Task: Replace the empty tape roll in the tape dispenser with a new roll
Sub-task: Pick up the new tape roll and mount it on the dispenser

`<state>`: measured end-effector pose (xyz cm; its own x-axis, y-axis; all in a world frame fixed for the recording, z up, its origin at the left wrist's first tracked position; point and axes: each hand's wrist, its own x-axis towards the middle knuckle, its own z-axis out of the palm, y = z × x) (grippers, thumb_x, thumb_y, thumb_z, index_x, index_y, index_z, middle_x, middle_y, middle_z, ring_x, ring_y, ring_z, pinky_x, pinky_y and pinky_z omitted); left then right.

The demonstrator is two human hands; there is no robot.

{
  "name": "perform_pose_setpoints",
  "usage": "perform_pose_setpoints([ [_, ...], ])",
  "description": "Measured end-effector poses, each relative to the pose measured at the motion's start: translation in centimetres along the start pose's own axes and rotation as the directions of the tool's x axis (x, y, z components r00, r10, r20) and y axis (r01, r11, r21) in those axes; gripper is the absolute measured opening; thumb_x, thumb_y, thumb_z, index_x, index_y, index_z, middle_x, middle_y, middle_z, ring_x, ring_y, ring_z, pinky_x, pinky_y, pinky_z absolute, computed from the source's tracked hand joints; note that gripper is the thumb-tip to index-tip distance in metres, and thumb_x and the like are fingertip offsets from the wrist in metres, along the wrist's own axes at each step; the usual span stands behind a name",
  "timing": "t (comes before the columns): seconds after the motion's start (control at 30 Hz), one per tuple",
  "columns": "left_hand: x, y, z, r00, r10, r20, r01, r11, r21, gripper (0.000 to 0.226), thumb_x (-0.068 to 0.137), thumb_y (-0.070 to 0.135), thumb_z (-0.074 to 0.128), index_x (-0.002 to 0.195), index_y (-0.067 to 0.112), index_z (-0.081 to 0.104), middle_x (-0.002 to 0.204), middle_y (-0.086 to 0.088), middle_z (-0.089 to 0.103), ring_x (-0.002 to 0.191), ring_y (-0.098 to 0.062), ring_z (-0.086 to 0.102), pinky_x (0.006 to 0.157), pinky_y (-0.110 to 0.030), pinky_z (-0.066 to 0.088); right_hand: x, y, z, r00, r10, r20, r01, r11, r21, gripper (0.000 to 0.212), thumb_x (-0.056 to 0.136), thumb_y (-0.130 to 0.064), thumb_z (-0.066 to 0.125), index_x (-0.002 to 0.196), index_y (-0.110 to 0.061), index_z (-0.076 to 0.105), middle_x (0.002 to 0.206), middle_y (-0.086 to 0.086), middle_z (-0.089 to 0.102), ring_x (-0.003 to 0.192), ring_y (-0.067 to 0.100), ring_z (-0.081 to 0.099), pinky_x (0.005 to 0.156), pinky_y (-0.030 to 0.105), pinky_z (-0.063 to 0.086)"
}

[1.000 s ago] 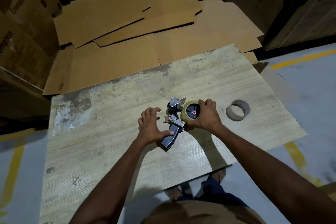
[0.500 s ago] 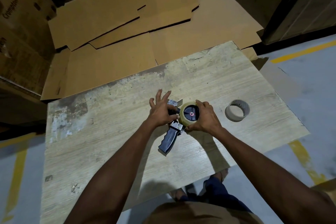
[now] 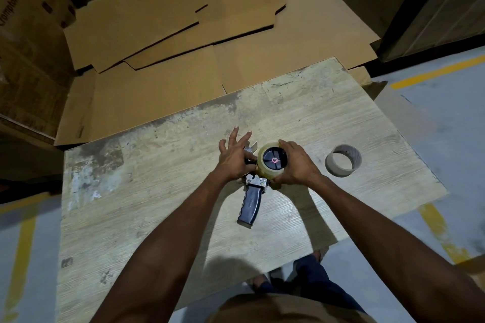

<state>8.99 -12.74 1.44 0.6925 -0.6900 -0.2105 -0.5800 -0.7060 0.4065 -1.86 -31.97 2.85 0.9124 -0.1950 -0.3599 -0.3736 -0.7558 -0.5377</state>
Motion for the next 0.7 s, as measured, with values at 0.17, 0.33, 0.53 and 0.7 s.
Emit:
perform_pose_setpoints([
  [0.17,0.1,-0.6,0.5,0.999,0.011,-0.033,-0.012,0.999,-0.03,0.019,0.086,0.042,0.078,0.101,0.033,0.083,0.171,0.002,0.02,0.158,-0.022,-0.011,0.12,-0.059,0.003,0.8,-0.1,-0.3,1.0,0.001,0.005,-0.001,1.0,0.0,0.139,0.048,-0.043,0.1,0.161,-0.011,0.026,0.159,0.008,0.041,0.145,0.026,0.04,0.119,0.035,0.037],
  [0.33,-0.1,-1.0,1.5,0.996,0.015,-0.085,-0.02,0.998,-0.061,0.017,0.092,0.038,0.072,0.102,0.03,0.083,0.168,0.001,0.028,0.157,-0.023,-0.002,0.118,-0.053,0.006,1.0,0.0,-0.5,1.0,-0.002,0.003,0.002,1.0,0.023,0.136,0.049,-0.038,0.101,0.16,-0.011,0.028,0.16,0.008,0.042,0.145,0.025,0.042,0.119,0.033,0.037],
  [0.53,0.0,-1.5,1.5,0.987,0.093,-0.134,-0.102,0.993,-0.059,0.011,0.089,0.033,0.073,0.091,0.028,0.083,0.164,-0.001,0.034,0.155,-0.027,0.005,0.115,-0.051,0.009,1.2,-0.2,-0.7,1.0,0.01,0.003,-0.01,1.0,0.013,0.137,0.046,-0.038,0.101,0.16,-0.011,0.029,0.158,0.007,0.045,0.143,0.025,0.045,0.118,0.034,0.039],
  [0.7,0.2,-2.0,1.9,0.978,0.119,-0.172,-0.131,0.99,-0.056,0.01,0.087,0.03,0.074,0.088,0.026,0.083,0.163,-0.003,0.035,0.154,-0.031,0.01,0.113,-0.05,0.01,0.3,0.0,-0.2,0.986,-0.008,-0.169,0.005,1.0,-0.021,0.102,0.047,-0.046,0.099,0.135,-0.02,0.056,0.128,0.005,0.066,0.118,0.025,0.062,0.094,0.035,0.054],
])
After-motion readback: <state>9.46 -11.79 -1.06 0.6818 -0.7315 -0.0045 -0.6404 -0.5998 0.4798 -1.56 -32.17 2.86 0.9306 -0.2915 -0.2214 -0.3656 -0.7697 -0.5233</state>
